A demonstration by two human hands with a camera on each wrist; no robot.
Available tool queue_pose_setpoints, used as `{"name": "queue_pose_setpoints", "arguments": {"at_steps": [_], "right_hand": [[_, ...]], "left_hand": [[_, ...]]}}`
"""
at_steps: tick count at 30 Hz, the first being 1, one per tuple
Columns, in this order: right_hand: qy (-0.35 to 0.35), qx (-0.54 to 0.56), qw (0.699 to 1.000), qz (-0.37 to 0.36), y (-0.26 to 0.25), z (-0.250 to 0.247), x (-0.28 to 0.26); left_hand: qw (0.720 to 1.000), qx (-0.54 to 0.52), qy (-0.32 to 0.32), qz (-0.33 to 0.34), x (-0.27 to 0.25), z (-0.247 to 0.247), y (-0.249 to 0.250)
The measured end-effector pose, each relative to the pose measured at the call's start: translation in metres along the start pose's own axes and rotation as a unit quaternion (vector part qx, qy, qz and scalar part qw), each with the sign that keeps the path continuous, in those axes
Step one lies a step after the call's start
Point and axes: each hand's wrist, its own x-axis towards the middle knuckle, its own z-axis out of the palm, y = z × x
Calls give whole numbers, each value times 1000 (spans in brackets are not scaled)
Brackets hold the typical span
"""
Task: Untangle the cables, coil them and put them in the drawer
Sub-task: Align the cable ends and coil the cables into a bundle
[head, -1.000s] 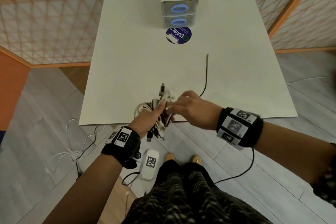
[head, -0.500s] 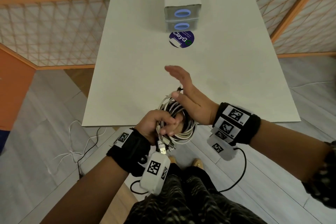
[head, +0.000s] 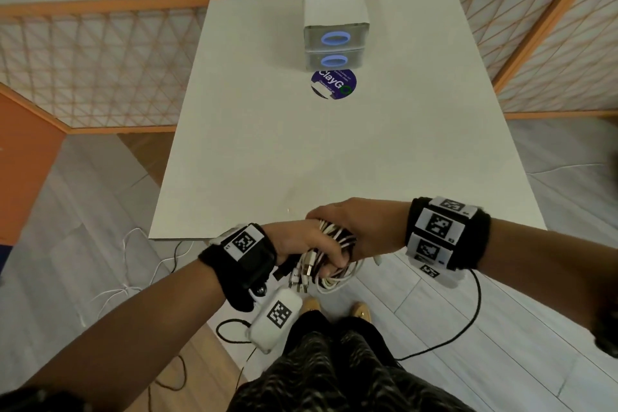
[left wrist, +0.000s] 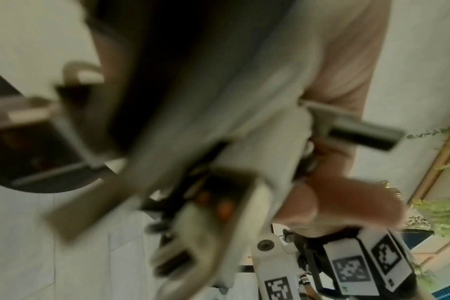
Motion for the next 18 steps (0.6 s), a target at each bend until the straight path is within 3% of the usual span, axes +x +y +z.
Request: {"name": "queue_pose_setpoints", "arguments": {"at_steps": [6, 9, 11, 13, 15, 17, 18], "right_hand": [[111, 51, 992, 27, 13, 4, 2], [156, 32, 987, 36, 19, 0, 4], [210, -11, 978, 14, 21, -5, 7], [266, -53, 962, -9, 20, -13, 9], [318, -13, 948, 20, 23, -20, 5], [381, 94, 911, 127, 36, -23, -5], [414, 151, 878, 185, 46, -24, -8]], "left_hand": [[994, 82, 67, 12, 7, -13, 14], [983, 104, 147, 34, 11, -15, 17], [961, 145, 221, 85, 13, -13, 17], [924, 164, 286, 193, 11, -12, 18], [844, 118, 396, 341, 1, -23, 19], [754, 1, 504, 422, -16, -51, 21], [738, -31, 534, 412, -26, -66, 20]]}}
